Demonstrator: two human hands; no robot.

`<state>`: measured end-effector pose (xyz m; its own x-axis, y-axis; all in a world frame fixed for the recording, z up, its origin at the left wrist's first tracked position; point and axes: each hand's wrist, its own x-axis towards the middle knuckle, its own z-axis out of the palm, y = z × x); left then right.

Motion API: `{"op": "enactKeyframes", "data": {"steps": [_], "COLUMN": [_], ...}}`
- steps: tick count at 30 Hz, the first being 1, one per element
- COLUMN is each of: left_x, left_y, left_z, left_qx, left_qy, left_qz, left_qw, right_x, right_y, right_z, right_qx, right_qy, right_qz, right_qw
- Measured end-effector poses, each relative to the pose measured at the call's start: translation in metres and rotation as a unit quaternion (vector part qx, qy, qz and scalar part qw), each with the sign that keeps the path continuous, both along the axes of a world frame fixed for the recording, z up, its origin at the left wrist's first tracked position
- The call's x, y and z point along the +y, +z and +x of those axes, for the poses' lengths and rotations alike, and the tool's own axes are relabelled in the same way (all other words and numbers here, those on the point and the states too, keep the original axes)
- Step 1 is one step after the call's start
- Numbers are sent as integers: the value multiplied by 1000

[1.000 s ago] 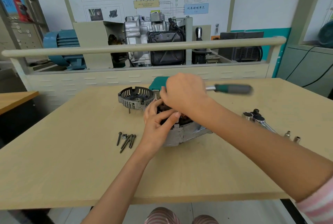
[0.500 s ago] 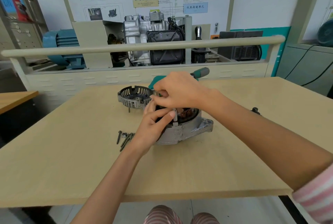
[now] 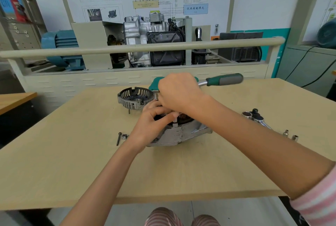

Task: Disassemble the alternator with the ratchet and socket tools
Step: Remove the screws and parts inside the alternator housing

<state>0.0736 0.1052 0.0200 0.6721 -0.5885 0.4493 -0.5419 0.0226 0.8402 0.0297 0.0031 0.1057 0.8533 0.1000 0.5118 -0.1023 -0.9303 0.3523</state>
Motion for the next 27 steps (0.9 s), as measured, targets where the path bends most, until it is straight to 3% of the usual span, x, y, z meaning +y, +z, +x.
{"op": "enactKeyframes", "data": {"steps": [4, 7, 12, 18, 21, 23, 27], "left_x": [5, 6, 4, -7, -12, -11, -6], "left_y": [4, 4, 6, 8, 9, 8, 10], "left_z": [1, 4, 5, -2, -10, -11, -6], "left_qx": [-3, 3, -12, -22, -54, -122, -153], "left_qy": [-31, -41, -48, 33, 93, 123, 33], "left_qz": [32, 28, -5, 4, 40, 81, 85], "left_qw": [999, 999, 999, 999, 993, 981, 984], "right_x": [-12, -14, -9, 4, -2, -9, -22], "right_y": [7, 6, 4, -3, -1, 2, 6], "right_z": [-2, -4, 0, 5, 4, 2, 2], "right_qx": [56, 68, 48, -21, -1, 14, 50], "right_qy": [130, 165, 110, -98, -82, -45, 36], "right_qz": [31, 65, 47, 36, 6, -3, 13], "right_qw": [989, 982, 992, 994, 997, 999, 998]}}
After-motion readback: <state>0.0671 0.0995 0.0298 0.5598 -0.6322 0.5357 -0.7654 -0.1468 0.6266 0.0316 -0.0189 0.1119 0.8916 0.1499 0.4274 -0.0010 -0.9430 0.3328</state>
